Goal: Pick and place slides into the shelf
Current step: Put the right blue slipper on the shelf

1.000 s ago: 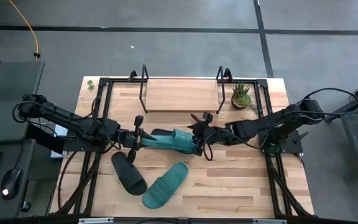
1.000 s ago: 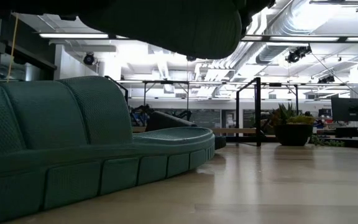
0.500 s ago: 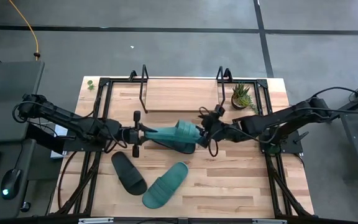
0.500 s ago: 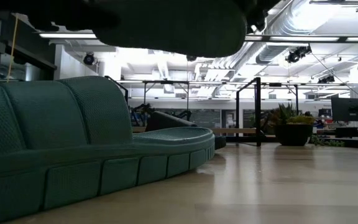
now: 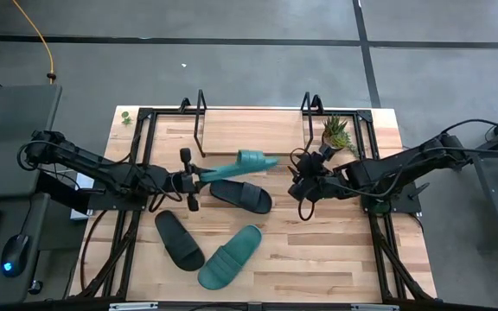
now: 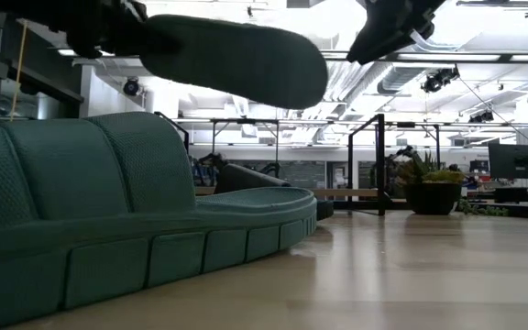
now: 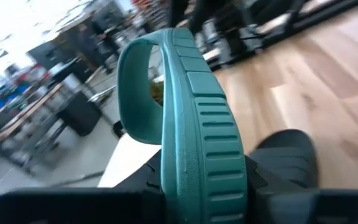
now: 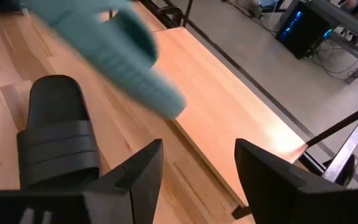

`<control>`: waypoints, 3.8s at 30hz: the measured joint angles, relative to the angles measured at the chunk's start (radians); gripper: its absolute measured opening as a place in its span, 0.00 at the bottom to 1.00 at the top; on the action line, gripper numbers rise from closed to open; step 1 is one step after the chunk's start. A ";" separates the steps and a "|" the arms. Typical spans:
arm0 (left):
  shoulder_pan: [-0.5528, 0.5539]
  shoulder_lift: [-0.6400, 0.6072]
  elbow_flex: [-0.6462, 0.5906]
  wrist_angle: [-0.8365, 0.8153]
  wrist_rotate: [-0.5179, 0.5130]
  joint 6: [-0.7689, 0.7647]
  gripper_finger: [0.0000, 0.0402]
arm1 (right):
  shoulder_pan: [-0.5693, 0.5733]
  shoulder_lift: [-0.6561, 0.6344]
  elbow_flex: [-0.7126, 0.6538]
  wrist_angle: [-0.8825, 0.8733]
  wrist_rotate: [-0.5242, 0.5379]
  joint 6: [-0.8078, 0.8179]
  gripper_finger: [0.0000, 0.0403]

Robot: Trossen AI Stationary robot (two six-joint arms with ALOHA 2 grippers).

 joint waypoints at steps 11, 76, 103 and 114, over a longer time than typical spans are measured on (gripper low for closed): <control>-0.001 0.263 0.205 -0.139 -0.237 -0.047 0.20 | 0.000 0.001 0.006 -0.021 -0.006 0.000 0.47; 0.324 1.179 1.068 -0.278 -0.524 0.237 0.20 | 0.203 -0.143 0.008 -0.195 0.178 0.139 0.47; 0.307 1.214 1.068 -0.251 -0.438 0.133 0.20 | 0.203 -0.143 0.007 -0.194 0.176 0.139 0.47; 0.301 1.214 1.068 -0.245 -0.352 0.102 0.20 | 0.203 -0.143 0.007 -0.194 0.155 0.142 0.47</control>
